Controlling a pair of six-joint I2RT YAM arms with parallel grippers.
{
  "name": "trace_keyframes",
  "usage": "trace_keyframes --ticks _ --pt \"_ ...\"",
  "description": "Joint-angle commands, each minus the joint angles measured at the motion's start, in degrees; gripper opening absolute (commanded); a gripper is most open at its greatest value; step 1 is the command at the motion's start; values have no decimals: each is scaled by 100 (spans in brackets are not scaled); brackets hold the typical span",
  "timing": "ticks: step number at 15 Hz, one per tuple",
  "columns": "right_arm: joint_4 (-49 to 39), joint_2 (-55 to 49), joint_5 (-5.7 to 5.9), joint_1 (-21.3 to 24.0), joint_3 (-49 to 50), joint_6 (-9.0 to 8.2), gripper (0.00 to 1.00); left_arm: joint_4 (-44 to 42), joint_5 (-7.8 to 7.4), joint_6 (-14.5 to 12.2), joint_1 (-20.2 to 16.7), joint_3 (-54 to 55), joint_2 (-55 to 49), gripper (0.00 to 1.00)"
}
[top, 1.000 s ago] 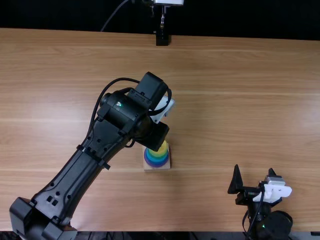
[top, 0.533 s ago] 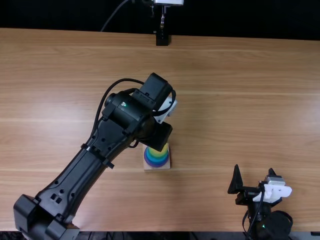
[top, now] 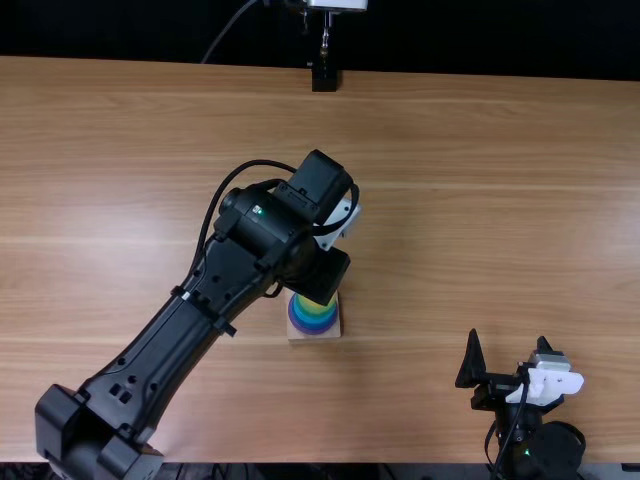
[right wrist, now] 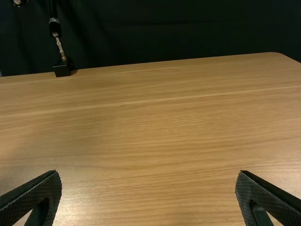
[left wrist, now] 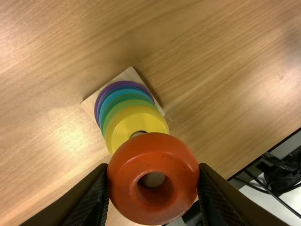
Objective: Build the Hanoi tower: stack the rings onto the peg from bottom to top in this color order: purple, dark blue, light blue, dark green, light green, yellow, orange.
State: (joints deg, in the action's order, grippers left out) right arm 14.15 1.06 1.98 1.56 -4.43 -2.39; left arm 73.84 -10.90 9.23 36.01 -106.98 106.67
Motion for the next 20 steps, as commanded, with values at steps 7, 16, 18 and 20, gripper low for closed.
trace_keyframes --ticks 7,16,18,20 --pt "394 -106 76 55 364 7 100 30 -49 5 -24 54 29 100" --pt "394 -106 76 55 364 7 100 -2111 488 -16 -2362 1628 -2151 100" --pt "394 -106 76 55 364 7 100 -3282 689 -16 -2871 2920 -3082 100" --pt "394 -106 76 55 364 7 100 -3661 942 -101 -3214 3904 -3996 100"
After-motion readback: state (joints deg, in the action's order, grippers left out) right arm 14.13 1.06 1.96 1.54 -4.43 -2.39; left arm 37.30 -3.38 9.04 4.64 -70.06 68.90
